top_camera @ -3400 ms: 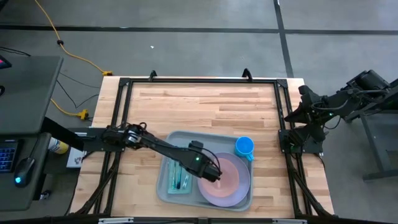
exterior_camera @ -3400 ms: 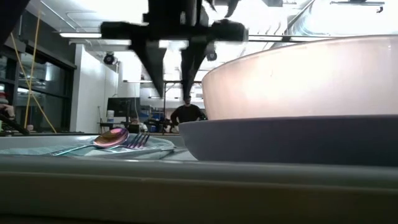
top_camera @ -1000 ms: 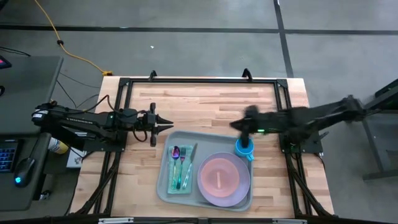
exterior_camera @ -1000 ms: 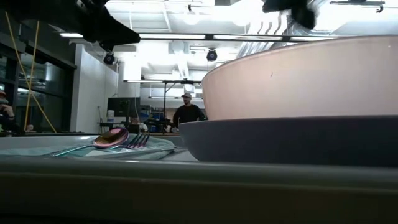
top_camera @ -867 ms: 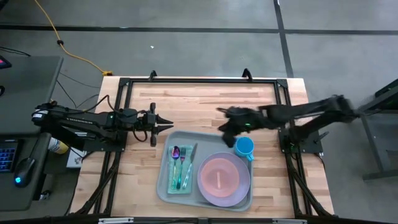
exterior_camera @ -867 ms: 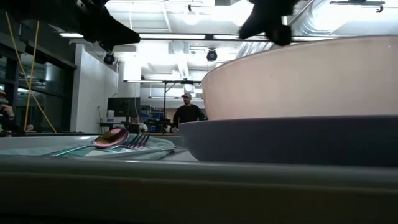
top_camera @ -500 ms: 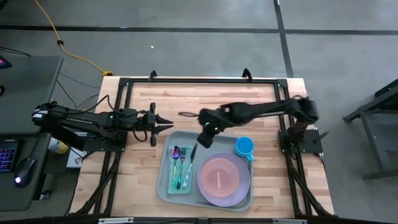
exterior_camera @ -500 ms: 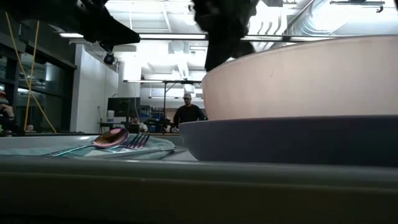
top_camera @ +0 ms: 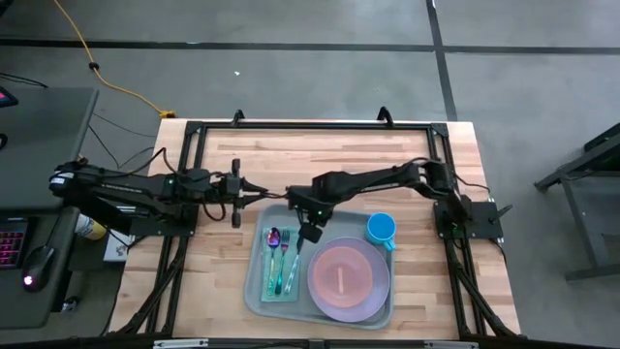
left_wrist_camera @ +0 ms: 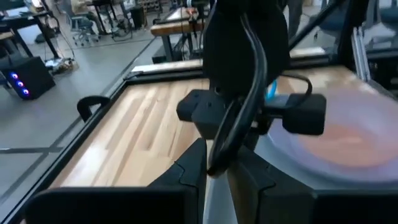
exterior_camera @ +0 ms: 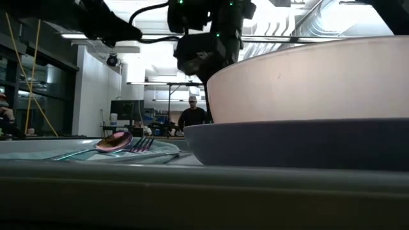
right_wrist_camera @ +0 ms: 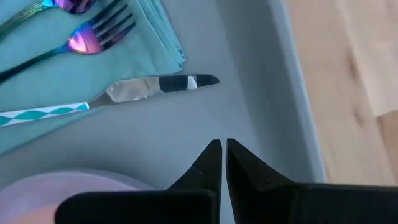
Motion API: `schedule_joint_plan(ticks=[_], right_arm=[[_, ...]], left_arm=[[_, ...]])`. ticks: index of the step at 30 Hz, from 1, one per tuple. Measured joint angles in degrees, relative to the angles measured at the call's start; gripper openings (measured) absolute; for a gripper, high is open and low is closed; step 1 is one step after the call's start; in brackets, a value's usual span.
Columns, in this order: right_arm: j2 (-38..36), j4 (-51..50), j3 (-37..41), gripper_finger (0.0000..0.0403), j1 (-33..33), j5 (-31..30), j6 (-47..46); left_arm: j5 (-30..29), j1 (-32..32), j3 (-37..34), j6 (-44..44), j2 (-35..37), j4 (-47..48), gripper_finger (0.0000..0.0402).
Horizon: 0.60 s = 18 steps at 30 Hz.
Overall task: Set up tray
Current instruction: Adjust the green knife on the blue napkin
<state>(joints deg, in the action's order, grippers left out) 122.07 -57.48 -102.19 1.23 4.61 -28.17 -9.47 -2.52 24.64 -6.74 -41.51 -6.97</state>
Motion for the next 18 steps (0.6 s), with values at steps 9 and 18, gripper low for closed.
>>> schedule_joint_plan(ticks=[9,18], right_arm=[[0.82,0.54,0.01,0.0,0.31,0.42,0.12],[1.04,5.46,5.06,0.0,0.44,2.16,-1.38]], left_arm=[[-3.43,-0.09,-0.02,-0.55,10.6,18.11,0.009],[-6.3,-0.09,-0.02,-0.53,24.14,30.83,0.009]])
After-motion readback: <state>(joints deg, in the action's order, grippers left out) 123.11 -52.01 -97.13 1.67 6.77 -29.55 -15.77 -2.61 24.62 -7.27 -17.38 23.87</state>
